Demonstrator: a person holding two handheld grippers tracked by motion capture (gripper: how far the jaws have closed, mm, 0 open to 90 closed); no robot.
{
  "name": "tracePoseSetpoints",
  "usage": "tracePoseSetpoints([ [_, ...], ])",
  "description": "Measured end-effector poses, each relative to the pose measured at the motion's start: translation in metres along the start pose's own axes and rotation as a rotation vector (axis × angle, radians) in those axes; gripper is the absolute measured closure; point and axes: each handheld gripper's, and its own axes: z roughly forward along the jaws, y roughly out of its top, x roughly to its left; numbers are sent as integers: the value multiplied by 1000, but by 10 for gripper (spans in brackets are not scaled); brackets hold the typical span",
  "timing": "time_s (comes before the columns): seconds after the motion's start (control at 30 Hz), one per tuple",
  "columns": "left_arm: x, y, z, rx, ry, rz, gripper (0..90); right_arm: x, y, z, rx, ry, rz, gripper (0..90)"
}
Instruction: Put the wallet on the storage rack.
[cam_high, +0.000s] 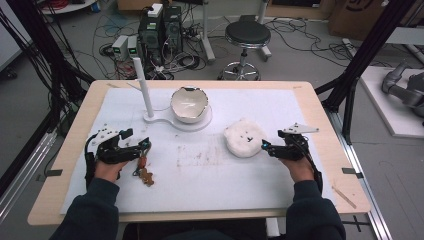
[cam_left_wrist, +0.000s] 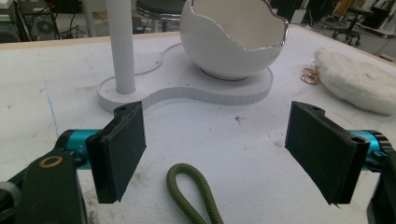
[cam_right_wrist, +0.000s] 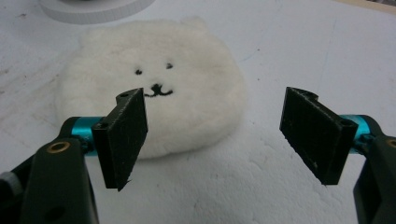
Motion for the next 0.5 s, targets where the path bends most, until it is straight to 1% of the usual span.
tracePoseSetpoints([
  [0.03, 0, 0, 1, 4, -3, 1, 204, -1, 4, 8, -8, 6, 15, 235],
  [0.07, 0, 0, 1, 4, -3, 1, 205, -1, 4, 8, -8, 6, 15, 235],
  [0.1, -1, 0, 2, 4, -5, -1, 207, -3, 5, 21, 24, 16, 34, 235],
  [0.17, -2, 0, 3, 6, -12, 3, 209, -4, 6, 35, 69, 19, 41, 241],
  [0.2, -2, 0, 3, 6, -12, 3, 210, -6, 6, 42, 103, 18, 48, 247],
  [0.23, -3, 0, 3, 6, -13, 4, 210, -7, 6, 49, 149, 9, 59, 247],
  [0.27, -3, 0, 3, 6, -13, 4, 210, -7, 6, 49, 149, 9, 59, 247],
  [0.3, -3, 0, 4, 6, -14, 3, 210, -12, 3, 58, 191, 45, 108, 253],
  [0.33, -3, 0, 4, 10, -15, 3, 210, -15, 3, 58, 190, 64, 131, 271],
  [0.37, -3, 0, 4, 12, -16, 4, 209, -15, 3, 57, 192, 76, 129, 350],
  [0.4, -3, 0, 4, 12, -16, 4, 210, -17, 3, 56, 188, 132, 121, 491],
  [0.43, -3, 0, 5, 16, -19, 5, 211, -15, 3, 54, 195, 151, 121, 526],
  [0.47, -4, 0, 5, 16, -21, 4, 211, -15, 3, 54, 195, 151, 121, 526],
  [0.5, -5, 0, 6, 21, -25, 7, 217, -13, 5, 51, 199, 148, 96, 673],
])
